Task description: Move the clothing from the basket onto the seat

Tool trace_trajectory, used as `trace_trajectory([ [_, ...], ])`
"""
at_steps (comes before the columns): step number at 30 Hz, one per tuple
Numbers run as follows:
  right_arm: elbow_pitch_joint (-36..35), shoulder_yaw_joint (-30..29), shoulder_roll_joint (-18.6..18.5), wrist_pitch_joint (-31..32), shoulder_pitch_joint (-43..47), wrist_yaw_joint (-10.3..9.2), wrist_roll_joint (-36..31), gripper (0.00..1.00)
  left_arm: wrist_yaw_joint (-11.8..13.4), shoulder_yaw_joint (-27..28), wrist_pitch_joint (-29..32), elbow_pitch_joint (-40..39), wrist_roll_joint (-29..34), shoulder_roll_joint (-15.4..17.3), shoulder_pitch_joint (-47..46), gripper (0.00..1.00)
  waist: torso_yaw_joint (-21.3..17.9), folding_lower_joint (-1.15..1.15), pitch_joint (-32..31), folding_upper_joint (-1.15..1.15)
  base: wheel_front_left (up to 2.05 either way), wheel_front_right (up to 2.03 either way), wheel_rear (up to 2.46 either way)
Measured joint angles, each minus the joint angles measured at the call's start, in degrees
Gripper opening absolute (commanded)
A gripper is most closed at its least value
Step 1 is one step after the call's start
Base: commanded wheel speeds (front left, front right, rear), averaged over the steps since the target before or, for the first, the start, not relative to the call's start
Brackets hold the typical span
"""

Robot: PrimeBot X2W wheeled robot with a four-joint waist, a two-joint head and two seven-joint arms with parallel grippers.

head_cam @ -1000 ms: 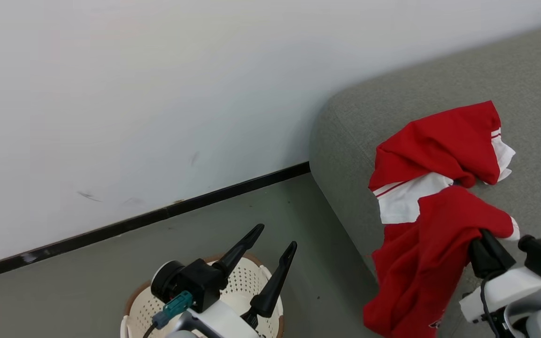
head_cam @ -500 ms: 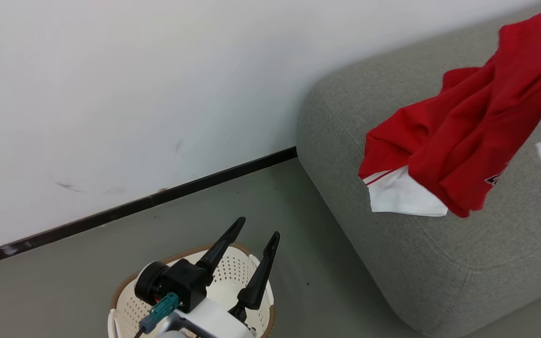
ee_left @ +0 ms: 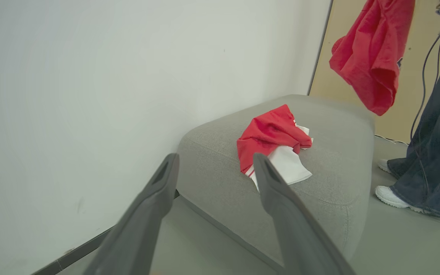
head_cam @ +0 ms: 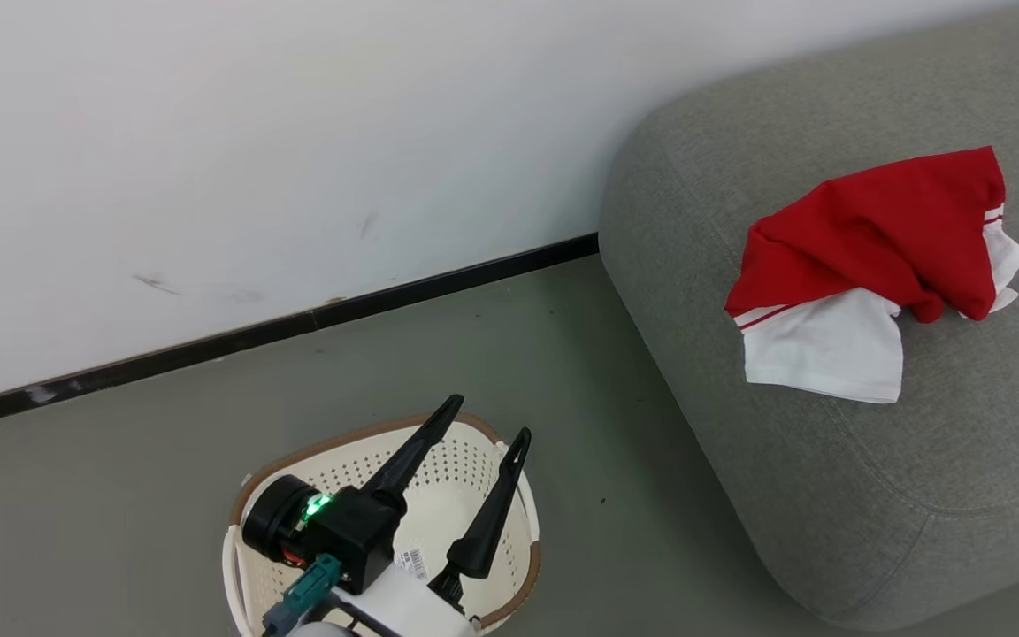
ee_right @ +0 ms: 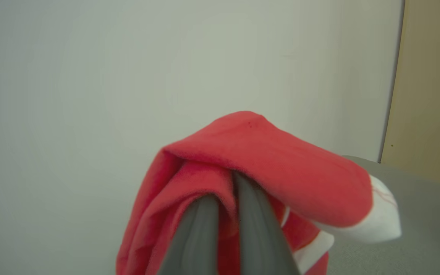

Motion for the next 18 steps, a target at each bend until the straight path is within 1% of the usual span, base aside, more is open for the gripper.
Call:
trace_trajectory([
  [3, 2.91, -2.65, -2.70, -0.02, -0.53, 0.00, -0.15, 0.00, 0.37, -0.60, 1.22, -1.30, 1.52, 1.03, -0.13, 1.00, 1.32, 0.00, 1.43, 0.00, 0.00, 0.00, 0.00],
  [7, 6.02, -5.52, -3.98, -0.29, -0.48, 0.00, -0.62, 0.00, 0.44, -0.90, 2.24, -2.76, 2.29, 1.40, -0.28, 1.00, 2.69, 0.00, 3.06, 0.00, 0.00, 0.00, 0.00],
  [9, 7.34, -6.03, -4.69, -0.65, -0.42, 0.00, -0.87, 0.00, 0.49, -1.21, 2.94, -3.20, 2.70, 1.61, -0.64, 1.00, 3.37, 0.00, 3.92, 0.00, 0.00, 0.00, 0.00],
  [11, 8.37, -6.13, -5.06, -0.92, -0.38, 0.00, -1.18, 0.00, 0.87, -1.26, 3.35, -4.00, 2.96, 1.65, -1.18, 1.00, 4.03, 0.00, 4.80, 0.00, 0.00, 0.00, 0.00],
  [18, 11.51, -7.39, -5.05, -3.16, -0.39, 0.00, -2.76, 0.00, 0.82, -1.67, 4.27, -6.59, 3.52, 1.88, -3.23, 1.00, 6.24, 0.00, 8.13, 0.00, 0.00, 0.00, 0.00],
])
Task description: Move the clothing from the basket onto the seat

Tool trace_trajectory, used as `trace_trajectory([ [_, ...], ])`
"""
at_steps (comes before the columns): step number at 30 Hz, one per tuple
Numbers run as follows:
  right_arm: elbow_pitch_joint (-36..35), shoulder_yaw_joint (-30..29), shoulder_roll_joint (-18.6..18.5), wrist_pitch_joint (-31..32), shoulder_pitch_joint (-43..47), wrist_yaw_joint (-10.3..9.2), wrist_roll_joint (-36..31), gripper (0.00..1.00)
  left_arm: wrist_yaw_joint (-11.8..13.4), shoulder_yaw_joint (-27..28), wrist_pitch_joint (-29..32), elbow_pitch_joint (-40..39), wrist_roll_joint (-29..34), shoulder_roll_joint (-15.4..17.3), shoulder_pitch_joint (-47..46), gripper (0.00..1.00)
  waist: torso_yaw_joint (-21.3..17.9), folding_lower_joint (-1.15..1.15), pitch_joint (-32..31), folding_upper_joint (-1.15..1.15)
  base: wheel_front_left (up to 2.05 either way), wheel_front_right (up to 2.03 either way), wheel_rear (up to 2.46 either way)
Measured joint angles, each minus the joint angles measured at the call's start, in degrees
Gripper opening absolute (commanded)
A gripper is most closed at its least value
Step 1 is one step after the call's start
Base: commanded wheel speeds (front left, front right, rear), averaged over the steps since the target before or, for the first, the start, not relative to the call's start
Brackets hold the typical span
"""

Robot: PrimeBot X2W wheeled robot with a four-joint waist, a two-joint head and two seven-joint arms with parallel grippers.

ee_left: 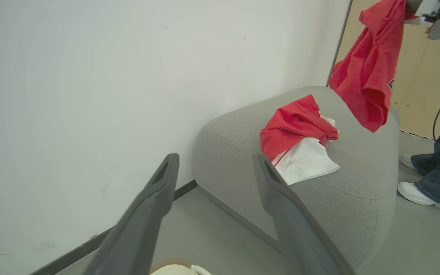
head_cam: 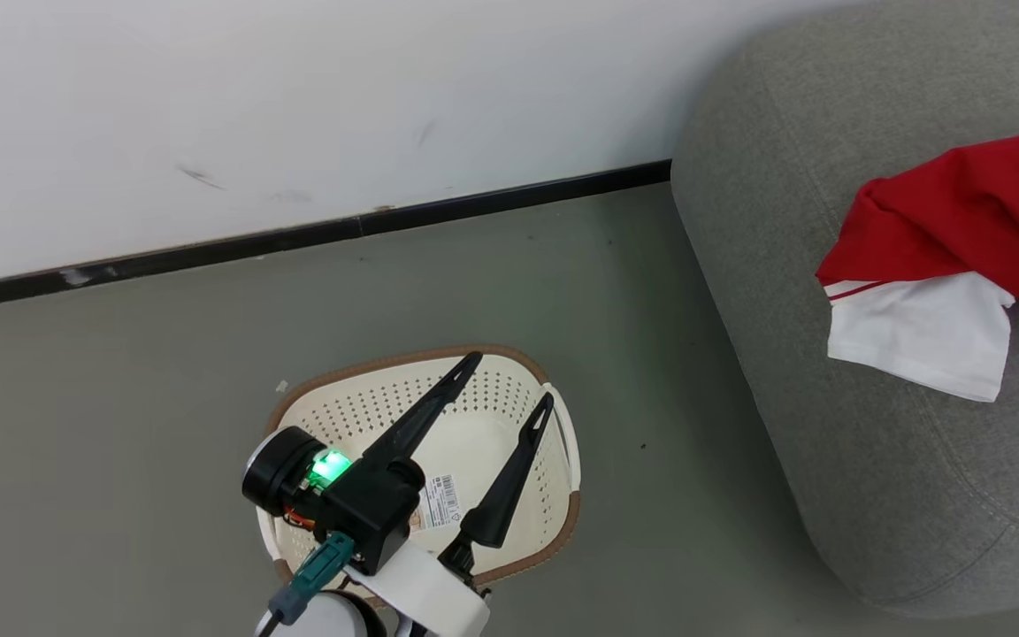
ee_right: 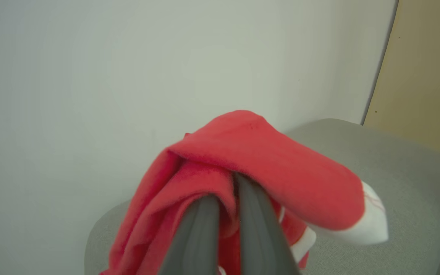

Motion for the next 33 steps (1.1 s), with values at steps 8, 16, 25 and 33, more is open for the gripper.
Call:
trace_trajectory([
  [8, 4.79, -1.48, 1.45, -2.87, -0.02, 0.01, -4.56, 0.00, -0.54, -0.97, 0.51, -1.67, 0.51, -0.26, -2.57, 1.00, 2.33, 0.00, 3.91, 0.00, 0.00, 0.00, 0.00],
  [16, 10.28, -3.24, 5.45, -4.59, -0.05, 0.01, -7.43, 0.00, -1.07, -1.37, 1.05, -2.01, 0.78, -0.29, -4.24, 1.00, 4.55, 0.00, 7.54, 0.00, 0.00, 0.00, 0.00],
  [25, 13.18, -1.83, 6.67, -5.39, -0.35, 0.01, -9.68, 0.00, -1.57, -1.24, 1.04, -2.10, 1.54, -0.60, -6.82, 1.00, 6.74, 0.00, 10.90, 0.00, 0.00, 0.00, 0.00],
  [33, 14.15, -1.54, 5.59, -7.58, -2.14, 0.01, -9.54, 0.76, -2.43, -0.78, 0.41, -1.71, 1.56, -0.96, -8.93, 1.00, 7.23, 0.00, 13.18, 0.00, 0.00, 0.00, 0.00],
])
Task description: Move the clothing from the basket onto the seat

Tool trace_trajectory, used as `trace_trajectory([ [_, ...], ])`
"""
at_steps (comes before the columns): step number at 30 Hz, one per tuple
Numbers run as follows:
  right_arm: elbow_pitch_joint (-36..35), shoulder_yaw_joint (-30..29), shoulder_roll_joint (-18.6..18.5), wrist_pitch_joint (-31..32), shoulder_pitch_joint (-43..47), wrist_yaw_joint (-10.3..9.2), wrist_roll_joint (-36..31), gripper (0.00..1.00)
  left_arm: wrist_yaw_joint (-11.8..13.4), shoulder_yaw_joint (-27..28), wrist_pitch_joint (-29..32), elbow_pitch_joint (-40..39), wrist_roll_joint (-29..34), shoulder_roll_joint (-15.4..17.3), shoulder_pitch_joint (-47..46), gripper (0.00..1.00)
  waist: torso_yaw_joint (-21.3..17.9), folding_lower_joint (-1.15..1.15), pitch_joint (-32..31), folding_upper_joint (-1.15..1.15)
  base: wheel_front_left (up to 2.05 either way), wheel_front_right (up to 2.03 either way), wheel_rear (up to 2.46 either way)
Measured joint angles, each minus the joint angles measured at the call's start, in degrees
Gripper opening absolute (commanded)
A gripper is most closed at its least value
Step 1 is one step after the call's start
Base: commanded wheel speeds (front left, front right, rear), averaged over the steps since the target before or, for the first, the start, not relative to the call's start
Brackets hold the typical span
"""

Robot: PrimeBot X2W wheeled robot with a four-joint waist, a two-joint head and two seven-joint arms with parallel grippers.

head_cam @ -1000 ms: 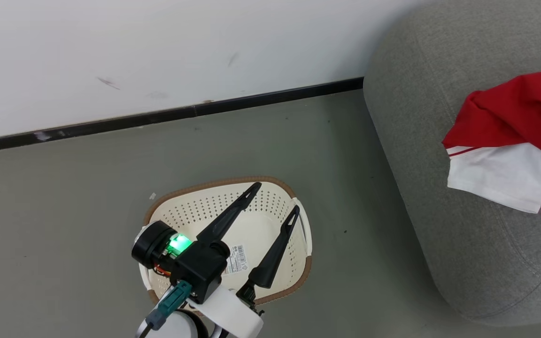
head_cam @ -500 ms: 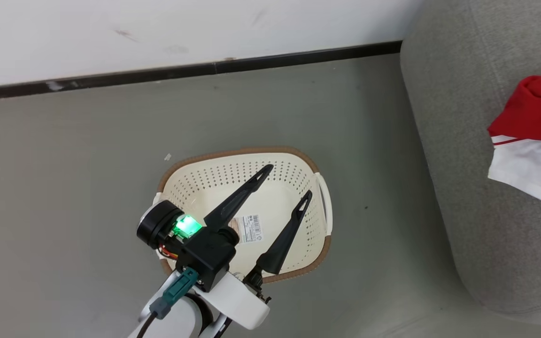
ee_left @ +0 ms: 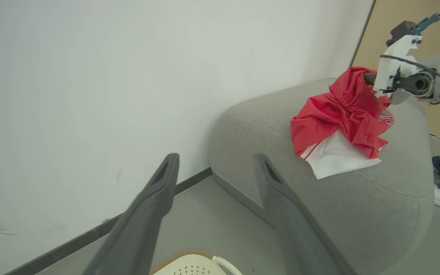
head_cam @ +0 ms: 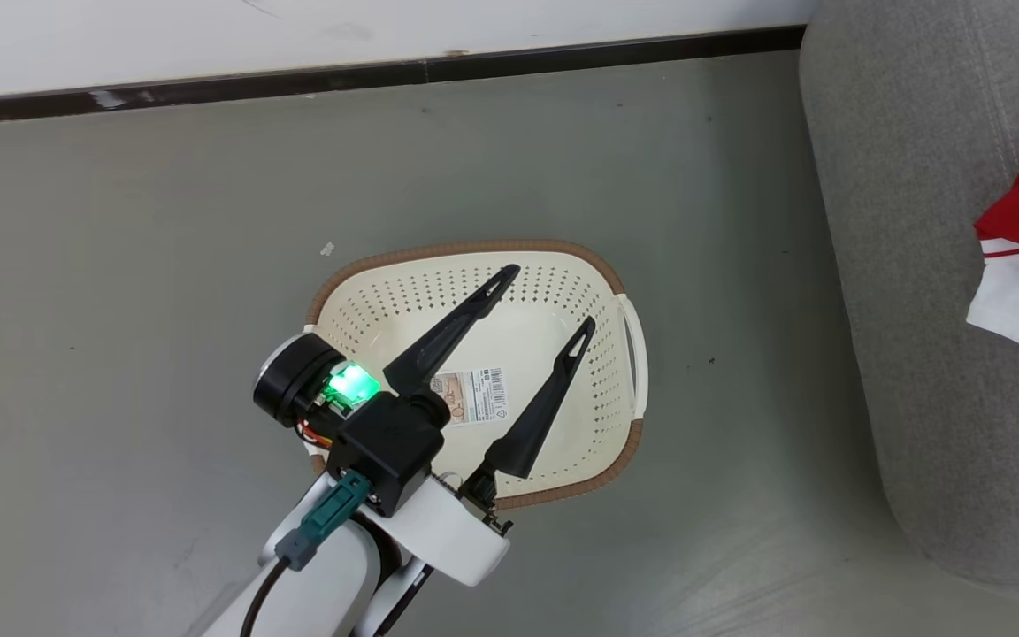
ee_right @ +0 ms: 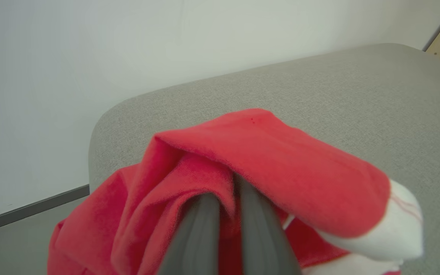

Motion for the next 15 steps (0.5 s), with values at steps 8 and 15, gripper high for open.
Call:
trace_trajectory([
  [8, 0.04, 3.11, 0.71, -1.70, -0.26, 0.00, 1.01, 1.00, -1.12, 0.03, -1.14, 2.05, -0.03, -0.05, -1.02, 1.00, -1.98, 0.00, -0.01, 0.00, 0.00, 0.00, 0.00],
  [15, -0.34, 5.15, 1.97, -2.50, 2.04, 0.00, 2.30, 1.00, -1.64, 0.05, -1.55, 3.71, -0.18, -0.05, -1.78, 1.00, -4.26, 0.00, -0.86, 0.00, 0.00, 0.00, 0.00],
])
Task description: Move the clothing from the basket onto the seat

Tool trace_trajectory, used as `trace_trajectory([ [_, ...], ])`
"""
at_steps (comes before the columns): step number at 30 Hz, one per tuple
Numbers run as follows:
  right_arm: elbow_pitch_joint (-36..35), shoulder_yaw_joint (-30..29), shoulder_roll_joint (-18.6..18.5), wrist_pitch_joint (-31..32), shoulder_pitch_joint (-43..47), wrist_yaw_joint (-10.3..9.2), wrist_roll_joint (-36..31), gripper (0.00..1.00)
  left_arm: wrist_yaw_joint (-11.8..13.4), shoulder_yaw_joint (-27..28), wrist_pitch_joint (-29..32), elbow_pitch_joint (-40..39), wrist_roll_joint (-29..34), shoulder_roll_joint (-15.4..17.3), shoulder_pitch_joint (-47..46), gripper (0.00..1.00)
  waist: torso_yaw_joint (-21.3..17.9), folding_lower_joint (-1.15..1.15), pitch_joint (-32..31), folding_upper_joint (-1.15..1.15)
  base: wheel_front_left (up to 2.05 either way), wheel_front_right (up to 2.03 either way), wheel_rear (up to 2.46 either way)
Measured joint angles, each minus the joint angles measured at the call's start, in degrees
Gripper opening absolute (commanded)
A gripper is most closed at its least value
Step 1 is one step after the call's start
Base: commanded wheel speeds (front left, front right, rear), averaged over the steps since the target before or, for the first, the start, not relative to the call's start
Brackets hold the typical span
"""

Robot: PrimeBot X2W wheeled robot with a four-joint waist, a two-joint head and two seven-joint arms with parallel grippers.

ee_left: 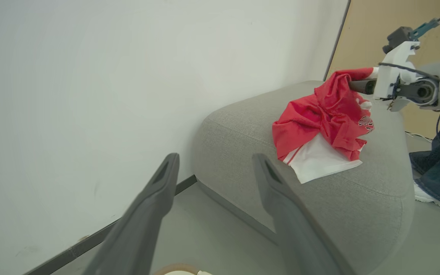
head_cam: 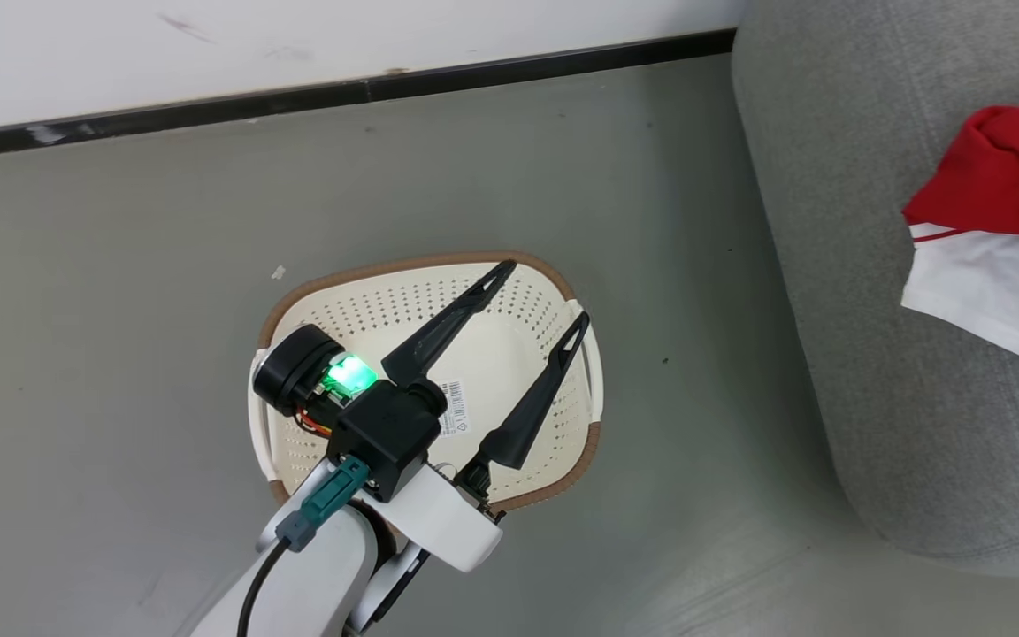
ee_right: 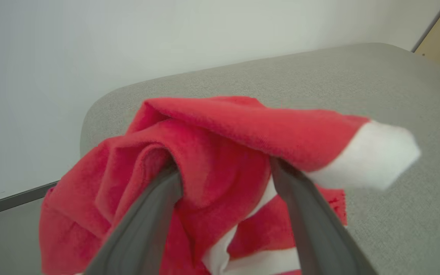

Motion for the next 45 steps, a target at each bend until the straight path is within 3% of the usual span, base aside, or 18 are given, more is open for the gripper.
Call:
trace_trajectory([
  [20, -4.48, 4.44, 1.48, -0.58, 11.23, 0.00, 4.93, 1.00, -0.93, 0.66, -0.97, 3.90, -1.89, 0.29, 0.01, 1.00, -8.26, 0.00, -4.17, 0.00, 0.00, 0.00, 0.00],
  [29, -4.89, 10.77, 2.94, 2.11, 12.28, 0.00, 7.14, 1.00, 0.12, 2.05, -1.18, 4.27, -1.97, 0.86, 1.47, 1.00, -11.63, 0.00, -6.25, 0.00, 0.00, 0.00, 0.00],
  [35, -5.25, 14.49, 3.41, 5.69, 12.30, 0.00, 9.77, 1.00, 0.68, 2.50, -1.40, 4.07, -1.97, 1.16, 2.49, 1.00, -12.90, 0.00, -7.12, 0.00, 0.00, 0.00, 0.00],
  [45, -9.96, 17.40, 0.56, 7.84, 13.33, 0.00, 12.55, 1.00, 1.62, 2.68, -1.46, 3.37, -2.04, 0.76, 2.60, 1.00, -12.83, 0.00, -7.44, 0.00, 0.00, 0.00, 0.00],
])
